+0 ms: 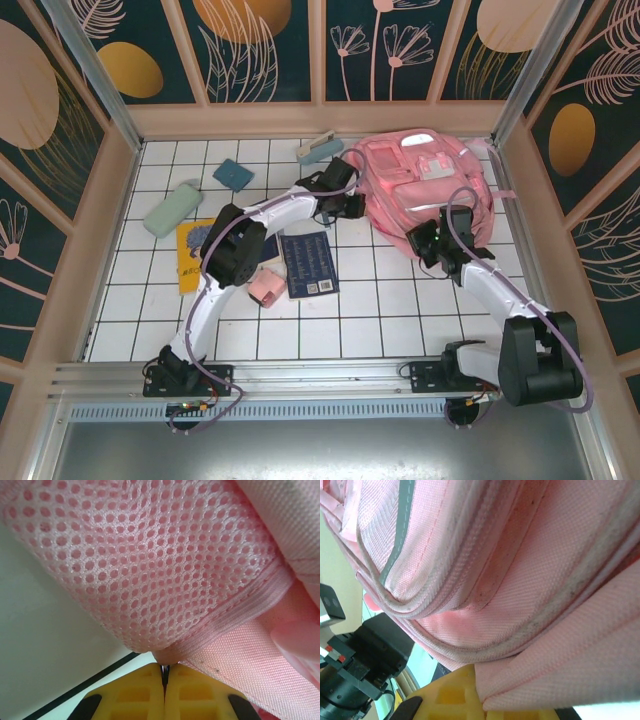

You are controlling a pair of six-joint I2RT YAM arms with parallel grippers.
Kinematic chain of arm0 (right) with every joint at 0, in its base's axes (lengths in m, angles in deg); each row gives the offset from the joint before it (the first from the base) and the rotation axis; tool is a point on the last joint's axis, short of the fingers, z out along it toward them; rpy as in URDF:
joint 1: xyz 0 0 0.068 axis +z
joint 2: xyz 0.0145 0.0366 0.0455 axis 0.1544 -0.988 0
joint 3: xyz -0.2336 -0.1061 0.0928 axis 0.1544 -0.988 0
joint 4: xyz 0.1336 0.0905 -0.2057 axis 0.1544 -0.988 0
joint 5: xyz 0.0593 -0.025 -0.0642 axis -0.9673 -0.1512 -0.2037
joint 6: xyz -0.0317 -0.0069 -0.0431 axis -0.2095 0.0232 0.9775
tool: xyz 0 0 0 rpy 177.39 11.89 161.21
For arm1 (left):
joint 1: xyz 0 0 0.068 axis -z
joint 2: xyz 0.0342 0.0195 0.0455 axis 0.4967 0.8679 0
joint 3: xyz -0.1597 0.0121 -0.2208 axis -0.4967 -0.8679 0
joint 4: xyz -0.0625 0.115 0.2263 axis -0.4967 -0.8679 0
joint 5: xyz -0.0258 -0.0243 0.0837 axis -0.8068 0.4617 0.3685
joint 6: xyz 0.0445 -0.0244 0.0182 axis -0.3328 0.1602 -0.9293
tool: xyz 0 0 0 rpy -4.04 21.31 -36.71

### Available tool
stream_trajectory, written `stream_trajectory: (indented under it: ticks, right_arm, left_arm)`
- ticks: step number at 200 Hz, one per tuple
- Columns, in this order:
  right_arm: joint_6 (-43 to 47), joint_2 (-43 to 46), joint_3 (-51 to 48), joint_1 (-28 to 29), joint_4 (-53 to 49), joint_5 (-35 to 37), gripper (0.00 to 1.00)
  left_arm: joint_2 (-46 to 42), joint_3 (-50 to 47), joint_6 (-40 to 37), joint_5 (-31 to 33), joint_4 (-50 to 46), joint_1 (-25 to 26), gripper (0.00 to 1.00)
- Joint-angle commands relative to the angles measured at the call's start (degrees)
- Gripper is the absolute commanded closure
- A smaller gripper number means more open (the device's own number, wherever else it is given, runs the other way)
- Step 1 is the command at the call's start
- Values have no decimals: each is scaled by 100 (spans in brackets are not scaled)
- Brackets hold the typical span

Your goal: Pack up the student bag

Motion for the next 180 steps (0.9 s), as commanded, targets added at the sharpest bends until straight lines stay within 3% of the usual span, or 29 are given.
stream_trajectory:
  ticks: [1,62,105,148,180]
  right_arm:
    - [209,-17,-9,308,20,-205,100]
    - [72,-1205,1024,1826,528,-295,100]
    - [29,-1984,1662,2212,886,-466,100]
    - [780,-2233,2385,2226,87,-400,58]
    - [1736,-1772,2479,2041,-1020,372,55]
  left_arm:
    - [201,362,-24,658,-93,-349,100]
    - [757,1602,-273,837,-668,-402,100]
    - [1152,2228,-339,759,-751,-462,100]
    - [1191,2215,-314,698,-689,-534,100]
    - [822,1578,-300,695,-478,-535,100]
